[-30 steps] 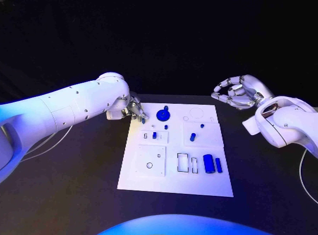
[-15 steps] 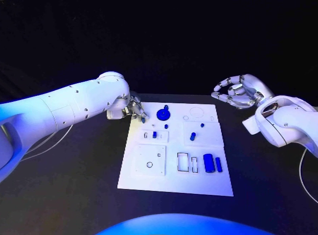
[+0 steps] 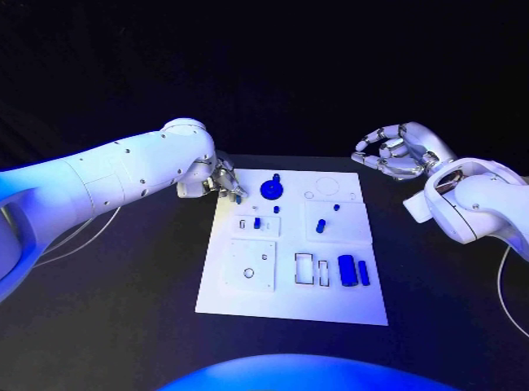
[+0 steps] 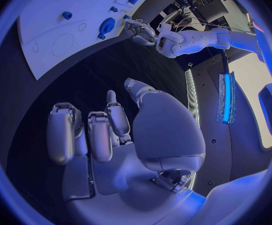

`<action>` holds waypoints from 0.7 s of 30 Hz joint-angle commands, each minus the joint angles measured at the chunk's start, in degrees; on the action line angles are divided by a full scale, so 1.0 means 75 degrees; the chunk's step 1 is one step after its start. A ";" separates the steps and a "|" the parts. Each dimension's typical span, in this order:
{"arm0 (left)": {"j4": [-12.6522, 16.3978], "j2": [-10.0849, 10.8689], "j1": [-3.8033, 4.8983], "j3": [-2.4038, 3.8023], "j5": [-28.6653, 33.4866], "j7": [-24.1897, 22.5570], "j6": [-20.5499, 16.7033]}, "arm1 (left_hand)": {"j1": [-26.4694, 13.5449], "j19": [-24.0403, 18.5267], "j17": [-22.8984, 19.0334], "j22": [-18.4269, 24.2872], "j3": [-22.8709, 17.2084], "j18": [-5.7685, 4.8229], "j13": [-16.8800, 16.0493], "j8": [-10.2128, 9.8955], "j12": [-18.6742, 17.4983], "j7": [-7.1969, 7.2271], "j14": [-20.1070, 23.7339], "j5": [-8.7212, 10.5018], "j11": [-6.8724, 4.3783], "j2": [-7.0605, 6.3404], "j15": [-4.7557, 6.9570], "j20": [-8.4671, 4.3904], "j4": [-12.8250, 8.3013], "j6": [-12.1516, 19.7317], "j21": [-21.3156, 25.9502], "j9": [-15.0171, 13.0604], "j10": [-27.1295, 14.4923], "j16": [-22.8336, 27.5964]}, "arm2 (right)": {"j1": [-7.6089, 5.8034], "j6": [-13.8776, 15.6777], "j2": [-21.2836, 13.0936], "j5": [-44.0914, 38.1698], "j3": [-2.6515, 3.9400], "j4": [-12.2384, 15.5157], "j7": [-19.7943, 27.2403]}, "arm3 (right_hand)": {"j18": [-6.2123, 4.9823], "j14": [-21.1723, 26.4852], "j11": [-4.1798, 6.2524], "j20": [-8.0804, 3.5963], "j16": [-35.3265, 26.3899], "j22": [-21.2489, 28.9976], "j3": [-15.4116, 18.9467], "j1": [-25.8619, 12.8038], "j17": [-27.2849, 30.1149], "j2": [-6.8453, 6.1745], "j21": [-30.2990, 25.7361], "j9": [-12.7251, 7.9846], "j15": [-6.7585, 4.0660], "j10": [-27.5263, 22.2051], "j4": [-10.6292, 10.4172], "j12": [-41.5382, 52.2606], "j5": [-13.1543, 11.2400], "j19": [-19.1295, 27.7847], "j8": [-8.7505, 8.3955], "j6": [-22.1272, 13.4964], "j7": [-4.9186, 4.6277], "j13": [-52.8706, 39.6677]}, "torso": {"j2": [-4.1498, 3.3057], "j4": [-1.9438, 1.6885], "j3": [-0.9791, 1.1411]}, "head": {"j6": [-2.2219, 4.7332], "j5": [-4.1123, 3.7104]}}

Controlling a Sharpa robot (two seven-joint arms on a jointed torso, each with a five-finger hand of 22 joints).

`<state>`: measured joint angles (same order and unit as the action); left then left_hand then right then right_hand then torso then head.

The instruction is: Assemble the parts on the task board

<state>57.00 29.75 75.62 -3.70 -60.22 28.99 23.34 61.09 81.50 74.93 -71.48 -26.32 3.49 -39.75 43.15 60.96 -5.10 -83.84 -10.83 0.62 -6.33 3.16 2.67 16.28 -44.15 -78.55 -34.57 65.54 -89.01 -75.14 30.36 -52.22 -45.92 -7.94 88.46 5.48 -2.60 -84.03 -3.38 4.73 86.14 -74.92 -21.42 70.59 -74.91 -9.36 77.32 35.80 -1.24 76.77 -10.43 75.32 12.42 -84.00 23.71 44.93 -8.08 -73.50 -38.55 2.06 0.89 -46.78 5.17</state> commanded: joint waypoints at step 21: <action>0.0166 0.0155 0.0003 0.0003 0.1129 -0.0089 -0.0204 | 0.1145 0.0076 0.1875 -0.0088 -0.2213 0.0054 0.0068 0.0337 0.0009 0.0055 -0.0775 -0.0004 -0.0050 0.0192 0.0023 -0.0068 -0.1490 0.0092 -0.0087 -0.0110 0.0187 -0.0037 | 0.0004 -0.0094 -0.0002 -0.0034 0.0000 -0.0015 0.0051 | -0.0132 -0.0517 0.0034 -0.0034 -0.0039 -0.0065 0.0002 -0.0071 -0.0823 0.0028 -0.0038 0.0000 -0.0006 0.0015 -0.0046 -0.0002 0.0040 -0.0055 0.0049 -0.0042 0.0012 -0.0015 | 0.0014 -0.0011 0.0000 | -0.0004 0.0013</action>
<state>57.87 30.87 75.63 -3.73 -55.52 28.76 22.79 70.06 81.90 74.92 -72.09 -35.93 3.49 -39.17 45.48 60.96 -5.01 -83.95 -10.94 0.20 -5.06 3.27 2.26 11.76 -43.40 -78.95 -34.11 66.61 -89.01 -75.14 30.33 -52.25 -45.92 -7.95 88.38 5.48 -2.60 -84.03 -3.38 4.73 86.14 -74.94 -21.42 70.59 -74.90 -9.36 77.32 35.80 -1.24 76.77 -10.42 75.32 12.42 -84.00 23.71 44.93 -8.08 -73.55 -38.47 2.02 0.87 -46.96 5.22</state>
